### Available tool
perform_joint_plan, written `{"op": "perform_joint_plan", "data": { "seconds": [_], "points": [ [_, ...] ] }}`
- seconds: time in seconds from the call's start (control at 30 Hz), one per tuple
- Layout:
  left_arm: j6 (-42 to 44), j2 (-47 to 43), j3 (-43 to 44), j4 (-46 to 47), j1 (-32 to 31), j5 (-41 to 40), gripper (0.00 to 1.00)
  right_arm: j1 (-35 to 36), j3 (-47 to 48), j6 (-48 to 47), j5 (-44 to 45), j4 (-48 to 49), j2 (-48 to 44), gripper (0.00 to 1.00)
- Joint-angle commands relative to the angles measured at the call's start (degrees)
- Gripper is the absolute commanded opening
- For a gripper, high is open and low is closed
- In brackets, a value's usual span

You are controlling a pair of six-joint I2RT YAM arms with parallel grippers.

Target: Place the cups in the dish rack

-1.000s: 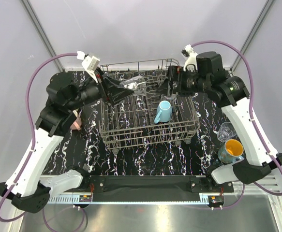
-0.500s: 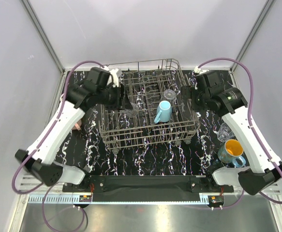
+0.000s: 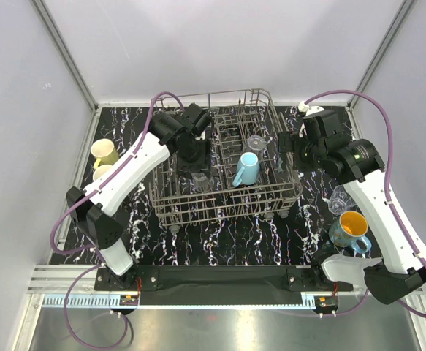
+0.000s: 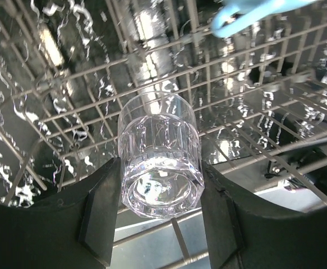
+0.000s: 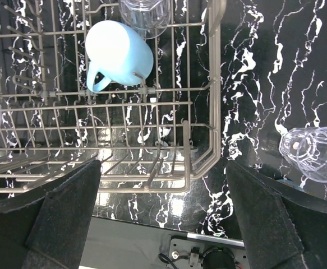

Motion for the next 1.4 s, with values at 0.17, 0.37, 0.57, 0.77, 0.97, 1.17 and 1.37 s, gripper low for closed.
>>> {"op": "perform_joint_plan", "data": {
  "seconds": [0.17, 0.37, 0.57, 0.77, 0.97, 1.17, 1.37],
  "points": [
    [-1.5, 2.0, -3.2, -1.2, -1.1, 1.3, 0.00, -0.2, -0.3, -1.0, -2.2, 2.6, -1.2, 1.00],
    [2.9, 5.8, -2.9, -3.2, -1.0, 6.6, 0.00, -0.2, -1.9, -1.2, -2.1, 3.3, -1.8, 1.00],
    [4.5, 8.1, -4.5, -3.6, -1.0, 5.6, 0.00, -0.2, -1.3, -1.2, -2.2, 2.9, -2.6, 1.00],
    [4.8, 7.6, -7.8, -2.1, -1.1, 7.5, 0.00, -0.2, -0.8, -1.4, -2.6, 2.7, -2.8, 1.00],
    [5.1, 5.8, -12.1, -0.2, -1.0, 9.3, 0.00, -0.2, -0.5, -1.4, -3.3, 2.9, -2.6, 1.00],
    [5.4, 5.4, -14.5, 0.7, -1.0, 7.6, 0.00, -0.2, -0.8, -1.3, -3.4, 3.2, -2.7, 1.00],
    [5.6, 5.6, -16.6, 1.7, -1.0, 5.1, 0.04, -0.2, -1.1, -1.4, -3.4, 3.2, -2.8, 1.00]
  ]
}}
